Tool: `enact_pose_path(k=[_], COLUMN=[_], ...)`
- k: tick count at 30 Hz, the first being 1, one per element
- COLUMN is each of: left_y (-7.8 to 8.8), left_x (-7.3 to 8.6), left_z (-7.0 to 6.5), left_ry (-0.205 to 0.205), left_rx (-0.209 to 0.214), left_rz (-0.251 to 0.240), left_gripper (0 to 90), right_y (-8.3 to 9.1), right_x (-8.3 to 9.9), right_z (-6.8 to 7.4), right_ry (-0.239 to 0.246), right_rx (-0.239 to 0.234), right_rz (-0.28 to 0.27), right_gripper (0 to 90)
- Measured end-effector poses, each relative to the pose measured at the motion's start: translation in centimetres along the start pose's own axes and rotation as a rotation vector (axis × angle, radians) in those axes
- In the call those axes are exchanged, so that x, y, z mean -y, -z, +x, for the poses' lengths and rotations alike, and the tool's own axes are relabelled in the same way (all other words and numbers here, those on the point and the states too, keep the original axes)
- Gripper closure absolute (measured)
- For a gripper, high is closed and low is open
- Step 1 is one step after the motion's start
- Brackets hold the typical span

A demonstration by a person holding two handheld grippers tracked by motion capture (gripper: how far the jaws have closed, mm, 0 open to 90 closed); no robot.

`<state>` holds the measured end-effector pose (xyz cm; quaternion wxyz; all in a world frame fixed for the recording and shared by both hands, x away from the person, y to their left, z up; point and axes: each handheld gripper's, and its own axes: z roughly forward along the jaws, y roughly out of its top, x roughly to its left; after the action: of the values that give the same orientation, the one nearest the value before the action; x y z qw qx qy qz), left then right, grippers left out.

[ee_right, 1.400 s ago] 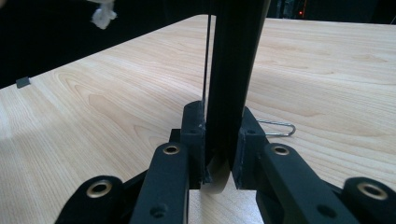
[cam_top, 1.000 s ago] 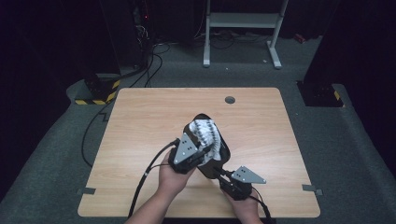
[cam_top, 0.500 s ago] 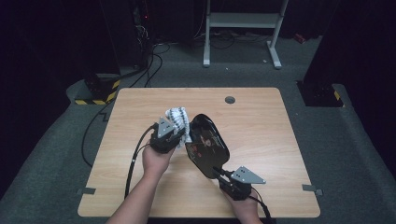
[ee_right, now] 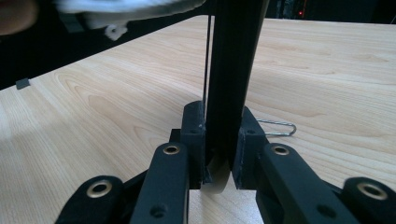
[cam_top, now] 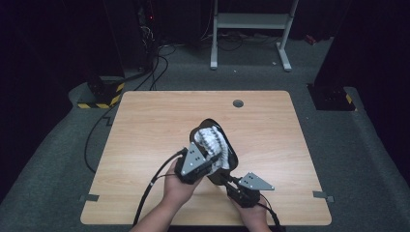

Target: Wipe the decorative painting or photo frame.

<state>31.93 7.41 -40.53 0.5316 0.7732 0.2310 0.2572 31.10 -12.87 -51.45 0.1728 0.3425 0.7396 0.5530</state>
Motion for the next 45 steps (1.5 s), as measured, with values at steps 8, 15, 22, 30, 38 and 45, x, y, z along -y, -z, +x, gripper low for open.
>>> enact_pose_path(k=[8,15,22,30,38,45], left_y=[-0.2,-0.7,-1.4,-2.0,-1.0,-0.6], left_x=[0.0,1.6,4.4,6.0,3.6,1.3], left_z=[-1.7,3.5,9.2,11.3,6.4,0.4], left_ry=[-0.055,0.053,0.173,0.195,0.112,0.037], left_rx=[0.014,-0.077,-0.201,-0.257,-0.150,-0.032], left_rz=[0.003,0.037,0.127,0.196,0.103,0.031], left_gripper=[75.9,76.0,76.1,76.0,76.1,76.1], right_y=[0.0,0.0,-0.1,-0.1,-0.1,-0.1], right_x=[0.0,-0.1,-0.1,-0.1,0.0,0.1], right_z=[-0.1,-0.2,-0.1,-0.1,0.0,-0.1], right_ry=[-0.003,-0.009,-0.007,-0.007,-0.006,-0.007], right_rx=[-0.004,-0.003,0.001,0.001,0.003,0.005], right_rz=[-0.002,-0.011,-0.012,-0.015,-0.007,-0.003], right_gripper=[78.6,78.5,78.4,78.3,78.4,78.4])
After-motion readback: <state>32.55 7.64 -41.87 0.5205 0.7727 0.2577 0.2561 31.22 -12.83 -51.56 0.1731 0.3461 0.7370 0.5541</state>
